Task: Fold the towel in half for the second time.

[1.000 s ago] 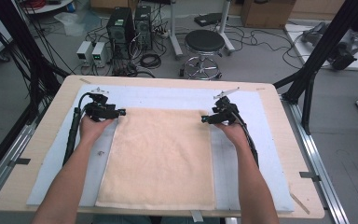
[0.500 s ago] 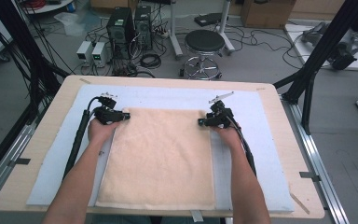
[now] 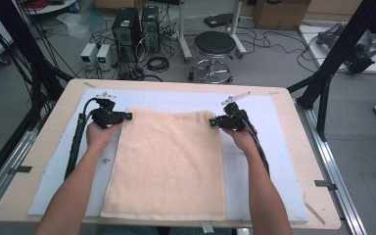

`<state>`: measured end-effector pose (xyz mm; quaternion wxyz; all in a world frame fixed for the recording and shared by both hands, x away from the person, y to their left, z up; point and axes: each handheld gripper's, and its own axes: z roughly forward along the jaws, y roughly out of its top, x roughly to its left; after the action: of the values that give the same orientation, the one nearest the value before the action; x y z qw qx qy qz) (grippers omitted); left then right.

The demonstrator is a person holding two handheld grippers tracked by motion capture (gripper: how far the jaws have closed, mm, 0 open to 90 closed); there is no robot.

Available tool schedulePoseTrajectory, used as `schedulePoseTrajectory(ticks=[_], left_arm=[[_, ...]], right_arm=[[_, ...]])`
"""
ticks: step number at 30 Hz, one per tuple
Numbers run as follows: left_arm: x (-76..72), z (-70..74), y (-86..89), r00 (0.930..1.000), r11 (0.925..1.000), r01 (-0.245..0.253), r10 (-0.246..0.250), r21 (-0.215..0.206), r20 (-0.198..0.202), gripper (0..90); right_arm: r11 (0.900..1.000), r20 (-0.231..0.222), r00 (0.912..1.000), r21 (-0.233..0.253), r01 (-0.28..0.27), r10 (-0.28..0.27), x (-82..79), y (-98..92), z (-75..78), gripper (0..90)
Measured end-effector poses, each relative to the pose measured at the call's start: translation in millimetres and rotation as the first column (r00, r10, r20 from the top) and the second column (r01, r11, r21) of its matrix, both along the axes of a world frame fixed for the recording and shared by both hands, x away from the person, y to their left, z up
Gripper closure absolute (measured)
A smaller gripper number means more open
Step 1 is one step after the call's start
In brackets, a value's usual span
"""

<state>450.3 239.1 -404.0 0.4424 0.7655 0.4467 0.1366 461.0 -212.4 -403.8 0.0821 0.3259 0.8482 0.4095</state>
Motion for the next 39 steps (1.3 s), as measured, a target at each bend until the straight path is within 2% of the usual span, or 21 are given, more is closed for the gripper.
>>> schedulePoseTrajectory(ticks=[2,9,12,17,19,22,25,27,28,29,32,35,39], left_arm=[[-4.7,6.6,3.1,0.9998,0.9994,0.014,-0.013,-0.032,0.012,81.9],[-30.4,25.7,17.5,0.9956,0.9967,0.052,-0.047,-0.063,0.081,82.1],[-42.2,31.4,21.2,0.9929,0.9947,0.069,-0.062,-0.076,0.101,82.1],[-63.2,40.2,24.4,0.9867,0.9921,0.104,-0.094,-0.07,0.132,82.2],[-74.5,41.9,24.8,0.9821,0.9908,0.12,-0.109,-0.064,0.154,82.2],[-92.3,40.0,23.8,0.9762,0.9887,0.146,-0.139,-0.032,0.167,82.2],[-111.6,34.4,23.1,0.9739,0.9872,0.158,-0.153,-0.019,0.167,82.2],[-125.4,30.2,21.6,0.9688,0.9836,0.18,-0.18,0.017,0.17,82.0],[-132.2,27.2,21.7,0.9663,0.9816,0.19,-0.191,0.021,0.173,82.0],[-138.2,23.9,22.4,0.9667,0.9809,0.194,-0.194,0.018,0.167,81.9],[-154.2,12.3,26.0,0.9684,0.9786,0.206,-0.205,0.008,0.142,81.6],[-167.0,0.8,27.8,0.9681,0.9755,0.217,-0.22,0.037,0.12,80.5],[-178.8,-11.5,28.9,0.97,0.9732,0.224,-0.228,0.053,0.085,77.9]], right_arm=[[1.0,0.027,0.9996,0.014,-0.005,0.004,-4.1,-0.8,7.8,82.1],[0.998,0.084,0.996,0.045,-0.036,0.032,-24.0,-5.1,33.2,82.2],[0.997,0.123,0.9909,0.051,-0.061,0.054,-34.9,-6.7,44.6,82.2],[0.993,0.15,0.9842,0.052,-0.103,0.094,-57.7,-8.3,55.4,82.2],[0.992,0.156,0.9822,0.059,-0.115,0.104,-68.8,-10.7,59.0,82.2],[0.989,0.179,0.9752,0.042,-0.14,0.131,-87.9,-11.2,61.6,82.2],[0.987,0.192,0.9698,0.029,-0.159,0.151,-106.1,-12.0,60.0,82.2],[0.986,0.194,0.9675,0.011,-0.167,0.162,-118.8,-12.4,57.3,82.1],[0.984,0.197,0.9649,-0.002,-0.177,0.174,-124.3,-12.1,55.1,82.1],[0.983,0.196,0.9641,-0.006,-0.182,0.179,-129.7,-12.1,52.4,82.1],[0.981,0.168,0.9664,-0.007,-0.196,0.194,-144.9,-10.9,41.1,81.8],[0.976,0.154,0.9641,-0.027,-0.214,0.216,-157.7,-8.8,27.6,80.9],[0.978,0.102,0.9723,-0.024,-0.209,0.211,-168.3,-12.2,5.3,79.4]])
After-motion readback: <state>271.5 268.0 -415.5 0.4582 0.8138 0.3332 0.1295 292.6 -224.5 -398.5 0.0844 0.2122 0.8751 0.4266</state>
